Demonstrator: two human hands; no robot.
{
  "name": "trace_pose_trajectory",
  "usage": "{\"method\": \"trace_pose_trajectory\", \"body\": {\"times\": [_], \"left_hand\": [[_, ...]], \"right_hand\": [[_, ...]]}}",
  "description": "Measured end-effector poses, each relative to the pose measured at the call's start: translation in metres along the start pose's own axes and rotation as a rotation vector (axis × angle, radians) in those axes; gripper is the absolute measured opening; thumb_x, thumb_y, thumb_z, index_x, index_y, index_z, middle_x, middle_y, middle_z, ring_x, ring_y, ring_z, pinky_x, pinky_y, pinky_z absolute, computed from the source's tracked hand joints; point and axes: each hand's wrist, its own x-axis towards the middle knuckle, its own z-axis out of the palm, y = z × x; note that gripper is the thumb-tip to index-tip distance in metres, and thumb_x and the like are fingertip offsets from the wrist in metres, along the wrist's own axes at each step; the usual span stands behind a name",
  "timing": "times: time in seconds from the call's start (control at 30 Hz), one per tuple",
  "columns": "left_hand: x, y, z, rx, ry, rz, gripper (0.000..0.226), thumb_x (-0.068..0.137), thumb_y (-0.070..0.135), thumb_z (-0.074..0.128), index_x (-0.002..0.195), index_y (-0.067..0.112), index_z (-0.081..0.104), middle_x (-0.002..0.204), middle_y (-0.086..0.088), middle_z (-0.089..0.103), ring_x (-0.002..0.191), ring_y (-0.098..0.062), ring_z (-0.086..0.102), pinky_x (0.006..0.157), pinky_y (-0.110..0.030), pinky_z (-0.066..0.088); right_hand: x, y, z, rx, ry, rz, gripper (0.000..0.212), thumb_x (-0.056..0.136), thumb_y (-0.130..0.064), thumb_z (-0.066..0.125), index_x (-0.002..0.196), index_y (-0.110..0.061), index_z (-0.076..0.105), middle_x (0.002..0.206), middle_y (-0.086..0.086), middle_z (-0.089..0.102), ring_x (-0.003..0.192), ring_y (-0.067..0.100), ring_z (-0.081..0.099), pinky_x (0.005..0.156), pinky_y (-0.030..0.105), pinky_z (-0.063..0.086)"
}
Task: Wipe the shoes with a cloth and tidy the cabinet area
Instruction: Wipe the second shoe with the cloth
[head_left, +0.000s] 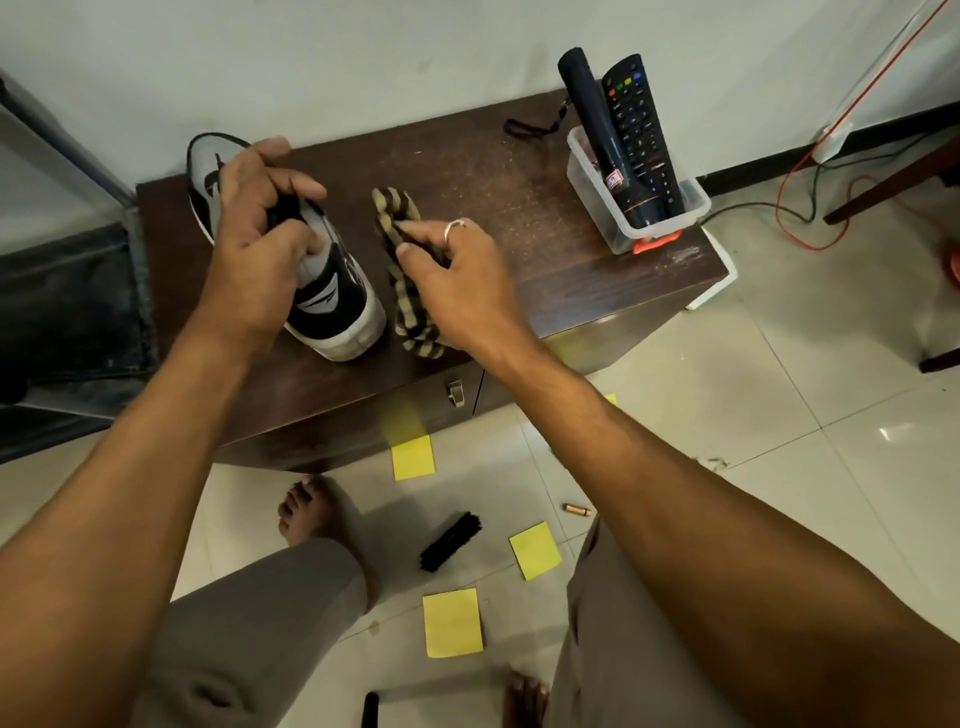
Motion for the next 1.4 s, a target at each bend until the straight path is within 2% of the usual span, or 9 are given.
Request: {"method": "trace_pose_trajectory", "body": {"times": [0.23, 0.33, 0.43, 0.6, 0.77, 0.93, 1.07, 1.27, 1.4], "left_hand": [[0.001, -0.002, 0.003, -0.023, -0.031, 0.026, 0.069, 0.07, 0.002, 0.049, 0.093, 0.065, 0.063, 0.14, -0.032, 0.041, 0.125, -0.024, 0.045, 0.102, -0.019, 0.04], [0.001, -0.003, 0.005, 0.005, -0.047, 0.015, 0.069, 0.069, 0.003, 0.05, 0.093, 0.066, 0.063, 0.14, -0.029, 0.043, 0.131, -0.027, 0.043, 0.105, -0.017, 0.038], [0.004, -0.006, 0.0, -0.045, -0.056, -0.03, 0.05, 0.064, 0.004, 0.052, 0.093, 0.043, 0.066, 0.146, -0.015, 0.043, 0.138, -0.022, 0.04, 0.111, -0.025, 0.038], [0.004, -0.011, -0.002, -0.062, -0.095, -0.018, 0.045, 0.062, 0.002, 0.054, 0.096, 0.03, 0.063, 0.151, -0.002, 0.043, 0.141, -0.019, 0.04, 0.109, -0.027, 0.04], [0.004, -0.013, 0.003, -0.067, -0.062, -0.011, 0.054, 0.062, 0.005, 0.055, 0.099, 0.042, 0.066, 0.145, -0.01, 0.047, 0.138, -0.023, 0.043, 0.107, -0.029, 0.043], [0.005, -0.012, 0.005, -0.069, -0.045, -0.013, 0.054, 0.062, 0.003, 0.054, 0.105, 0.035, 0.065, 0.136, -0.007, 0.05, 0.135, -0.022, 0.045, 0.099, -0.02, 0.043], [0.004, -0.011, 0.005, -0.004, -0.029, 0.004, 0.064, 0.064, 0.0, 0.053, 0.127, -0.004, 0.057, 0.121, 0.021, 0.054, 0.121, 0.003, 0.049, 0.099, -0.021, 0.044], [0.001, -0.008, 0.006, -0.079, -0.031, 0.006, 0.048, 0.064, -0.003, 0.054, 0.097, 0.03, 0.061, 0.147, 0.0, 0.046, 0.141, -0.01, 0.04, 0.108, -0.022, 0.039], [0.003, -0.006, 0.006, -0.081, -0.05, -0.019, 0.047, 0.063, 0.0, 0.055, 0.097, 0.031, 0.061, 0.147, 0.002, 0.046, 0.139, -0.007, 0.04, 0.112, -0.025, 0.038]], "right_hand": [[-0.009, 0.002, 0.021, -0.001, -0.213, -0.036, 0.033, 0.096, -0.015, 0.063, 0.128, -0.014, 0.071, 0.124, 0.002, 0.073, 0.114, 0.007, 0.065, 0.098, 0.022, 0.052], [-0.003, 0.002, 0.01, -0.217, -0.249, -0.015, 0.027, 0.092, -0.02, 0.064, 0.115, -0.015, 0.077, 0.107, -0.003, 0.077, 0.096, 0.007, 0.069, 0.084, 0.026, 0.058], [-0.002, 0.002, 0.01, -0.301, -0.151, -0.032, 0.025, 0.093, -0.02, 0.063, 0.112, -0.015, 0.078, 0.087, -0.007, 0.074, 0.075, 0.003, 0.066, 0.066, 0.028, 0.058], [-0.008, -0.005, 0.025, 0.098, -0.208, 0.068, 0.031, 0.101, -0.016, 0.056, 0.127, -0.013, 0.071, 0.12, -0.001, 0.074, 0.113, 0.008, 0.066, 0.097, 0.025, 0.054], [-0.005, -0.008, 0.007, -0.052, -0.377, 0.134, 0.02, 0.097, -0.019, 0.062, 0.091, -0.008, 0.077, 0.049, -0.021, 0.056, 0.049, -0.006, 0.05, 0.057, 0.016, 0.041], [0.001, -0.005, -0.003, -0.033, -0.348, 0.222, 0.023, 0.088, -0.021, 0.067, 0.098, -0.002, 0.077, 0.106, 0.017, 0.074, 0.096, 0.024, 0.072, 0.091, 0.046, 0.056], [-0.003, -0.01, 0.021, 0.042, -0.145, 0.13, 0.029, 0.101, -0.018, 0.056, 0.124, -0.017, 0.073, 0.12, 0.001, 0.074, 0.112, 0.011, 0.066, 0.094, 0.026, 0.053], [-0.011, -0.015, 0.024, -0.27, -0.161, 0.066, 0.02, 0.095, -0.026, 0.055, 0.09, -0.017, 0.072, 0.077, 0.0, 0.07, 0.07, 0.019, 0.067, 0.063, 0.041, 0.057], [-0.014, -0.016, 0.027, -0.571, -0.075, -0.017, 0.021, 0.094, -0.027, 0.055, 0.076, -0.017, 0.054, 0.091, 0.001, 0.056, 0.075, 0.024, 0.057, 0.068, 0.036, 0.043]]}}
